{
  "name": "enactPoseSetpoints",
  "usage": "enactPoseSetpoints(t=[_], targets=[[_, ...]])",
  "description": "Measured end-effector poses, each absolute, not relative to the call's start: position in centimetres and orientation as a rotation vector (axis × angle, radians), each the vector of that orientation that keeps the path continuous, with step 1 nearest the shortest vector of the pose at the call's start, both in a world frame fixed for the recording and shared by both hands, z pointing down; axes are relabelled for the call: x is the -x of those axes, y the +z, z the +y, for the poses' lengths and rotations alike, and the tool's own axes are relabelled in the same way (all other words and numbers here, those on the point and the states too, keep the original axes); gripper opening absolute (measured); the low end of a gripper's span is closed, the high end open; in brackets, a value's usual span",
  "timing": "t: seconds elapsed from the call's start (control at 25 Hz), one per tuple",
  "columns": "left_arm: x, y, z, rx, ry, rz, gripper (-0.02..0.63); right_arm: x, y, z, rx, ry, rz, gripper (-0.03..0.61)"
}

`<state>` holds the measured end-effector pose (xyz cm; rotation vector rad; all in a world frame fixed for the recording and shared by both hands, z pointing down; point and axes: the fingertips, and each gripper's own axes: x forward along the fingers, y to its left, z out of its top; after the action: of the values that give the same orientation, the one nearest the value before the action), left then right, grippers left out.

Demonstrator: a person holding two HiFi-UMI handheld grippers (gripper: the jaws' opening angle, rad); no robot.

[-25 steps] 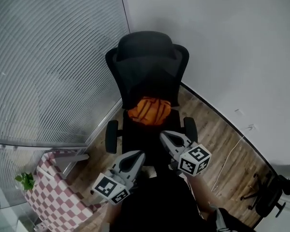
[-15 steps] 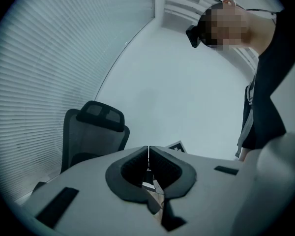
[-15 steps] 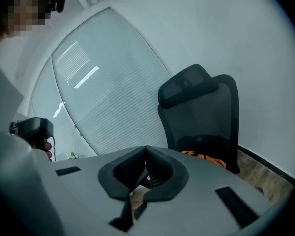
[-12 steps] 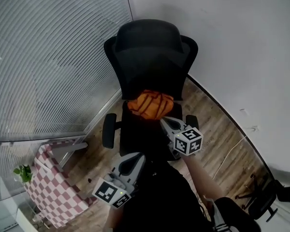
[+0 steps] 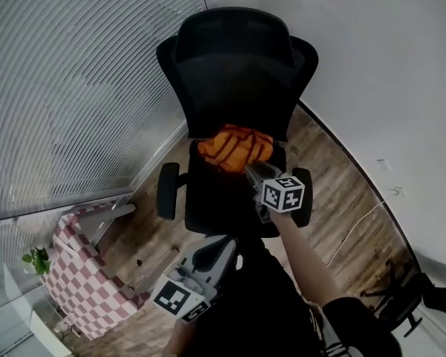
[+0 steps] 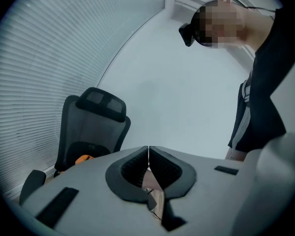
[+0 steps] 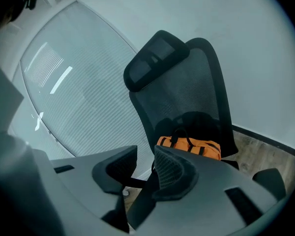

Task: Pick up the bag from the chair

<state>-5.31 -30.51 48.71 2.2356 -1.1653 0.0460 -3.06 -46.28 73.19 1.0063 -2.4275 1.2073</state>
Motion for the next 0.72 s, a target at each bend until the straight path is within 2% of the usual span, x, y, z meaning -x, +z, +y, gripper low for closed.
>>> enactPoseSetpoints(t=[0.44,0.72], targets=[[6.0,50.2,-32.3,-2.176,0.086,-1.196,0.034,4.9,79.2,-51.7,-1.084,1.170,-2.341,0.201],[6.2,51.2,-31.9,-2.128,0.092,-1.200,0.034,5.2,82.1,-54.2,-1.162,1.216,-2.278,0.198]])
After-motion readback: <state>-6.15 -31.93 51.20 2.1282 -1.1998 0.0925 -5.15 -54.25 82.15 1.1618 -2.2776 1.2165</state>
